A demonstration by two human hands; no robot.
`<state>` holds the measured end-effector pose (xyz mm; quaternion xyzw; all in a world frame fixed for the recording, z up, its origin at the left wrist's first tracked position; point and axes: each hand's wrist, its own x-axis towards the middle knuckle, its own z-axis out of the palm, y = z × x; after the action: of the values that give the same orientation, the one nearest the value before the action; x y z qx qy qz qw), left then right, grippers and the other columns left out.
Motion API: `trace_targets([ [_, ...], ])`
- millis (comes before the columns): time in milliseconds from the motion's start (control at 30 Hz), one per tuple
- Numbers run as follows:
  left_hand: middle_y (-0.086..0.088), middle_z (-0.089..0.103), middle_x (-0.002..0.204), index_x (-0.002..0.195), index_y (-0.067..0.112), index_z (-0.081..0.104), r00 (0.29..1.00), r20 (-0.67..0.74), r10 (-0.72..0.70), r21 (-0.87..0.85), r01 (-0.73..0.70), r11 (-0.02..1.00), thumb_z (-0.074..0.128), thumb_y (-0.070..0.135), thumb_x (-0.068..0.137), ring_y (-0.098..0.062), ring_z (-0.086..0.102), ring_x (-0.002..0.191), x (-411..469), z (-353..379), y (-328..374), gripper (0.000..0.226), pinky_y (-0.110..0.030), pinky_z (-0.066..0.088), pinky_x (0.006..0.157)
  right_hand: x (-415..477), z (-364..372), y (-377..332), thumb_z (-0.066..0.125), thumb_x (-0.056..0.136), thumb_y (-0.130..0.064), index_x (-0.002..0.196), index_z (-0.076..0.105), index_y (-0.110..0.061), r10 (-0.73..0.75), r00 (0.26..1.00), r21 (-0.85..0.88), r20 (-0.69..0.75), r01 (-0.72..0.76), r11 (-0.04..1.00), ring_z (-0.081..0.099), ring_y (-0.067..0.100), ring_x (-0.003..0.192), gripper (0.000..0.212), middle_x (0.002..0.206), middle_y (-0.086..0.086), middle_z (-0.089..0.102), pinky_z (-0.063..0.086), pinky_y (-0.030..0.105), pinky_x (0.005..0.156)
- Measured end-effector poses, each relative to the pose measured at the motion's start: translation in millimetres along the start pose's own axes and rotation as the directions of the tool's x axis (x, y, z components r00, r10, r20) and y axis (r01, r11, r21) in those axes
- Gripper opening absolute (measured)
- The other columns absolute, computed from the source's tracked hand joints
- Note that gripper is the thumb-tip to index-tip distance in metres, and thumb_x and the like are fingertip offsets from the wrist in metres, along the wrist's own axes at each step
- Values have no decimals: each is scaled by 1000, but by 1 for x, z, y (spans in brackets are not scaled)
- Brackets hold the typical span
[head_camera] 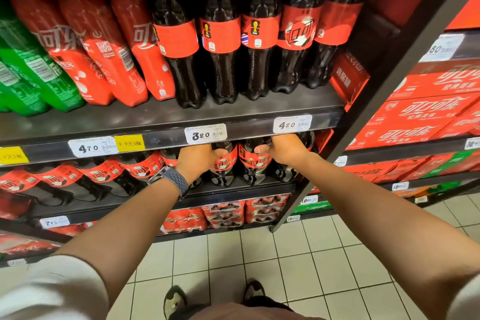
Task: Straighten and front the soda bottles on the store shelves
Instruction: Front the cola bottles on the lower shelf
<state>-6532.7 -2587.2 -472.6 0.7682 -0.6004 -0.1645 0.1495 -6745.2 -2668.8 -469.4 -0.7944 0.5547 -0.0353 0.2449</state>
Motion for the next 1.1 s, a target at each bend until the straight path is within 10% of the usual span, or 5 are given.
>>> trace_targets([
  [133, -5, 68, 104, 131, 18, 49, 1000, -20, 9, 58, -8, 998, 61, 48, 87, -20, 62, 89, -1, 0, 1, 55, -33, 52, 74, -2, -3, 0, 60, 84, -55, 98, 58, -6, 5, 999, -143, 37, 0, 990, 61, 27, 85, 51, 83, 6, 60, 48, 33, 70],
  [333, -11, 66, 106, 110, 12, 61, 905, -177, 387, 399, -294, 868, 65, 56, 80, -32, 64, 96, -10, 9, 15, 54, -37, 53, 69, -49, -2, 30, 58, 90, -17, 139, 38, -11, -319, 869, -84, -378, 311, 947, 45, 28, 120, 53, 130, 12, 48, 41, 40, 101],
  [700, -11, 39, 147, 145, 16, 31, 954, 110, 278, 250, -298, 921, 57, 58, 85, -35, 40, 132, 21, 40, 62, 78, -46, 44, 98, -96, 50, 58, 46, 92, 4, 142, 33, -4, 315, 923, 618, -221, -117, 777, 40, 20, 133, 52, 140, 7, 46, 28, 32, 113],
  [900, -11, 37, 148, 144, 17, 33, 969, 65, 238, 163, -245, 956, 59, 52, 87, -34, 34, 135, 24, 47, 60, 72, -45, 36, 105, -56, 6, 39, 49, 93, -6, 132, 40, -4, 197, 862, 478, -467, 58, 876, 41, 21, 126, 40, 132, 8, 45, 29, 21, 104],
  [1100, -9, 36, 148, 146, 20, 29, 973, 83, 217, 156, -227, 961, 59, 55, 86, -33, 34, 136, 22, 44, 57, 76, -47, 42, 102, -13, 0, 33, 57, 89, -37, 123, 58, -18, 241, 829, 59, -505, -246, 968, 38, 31, 122, 40, 128, 7, 56, 21, 34, 100],
])
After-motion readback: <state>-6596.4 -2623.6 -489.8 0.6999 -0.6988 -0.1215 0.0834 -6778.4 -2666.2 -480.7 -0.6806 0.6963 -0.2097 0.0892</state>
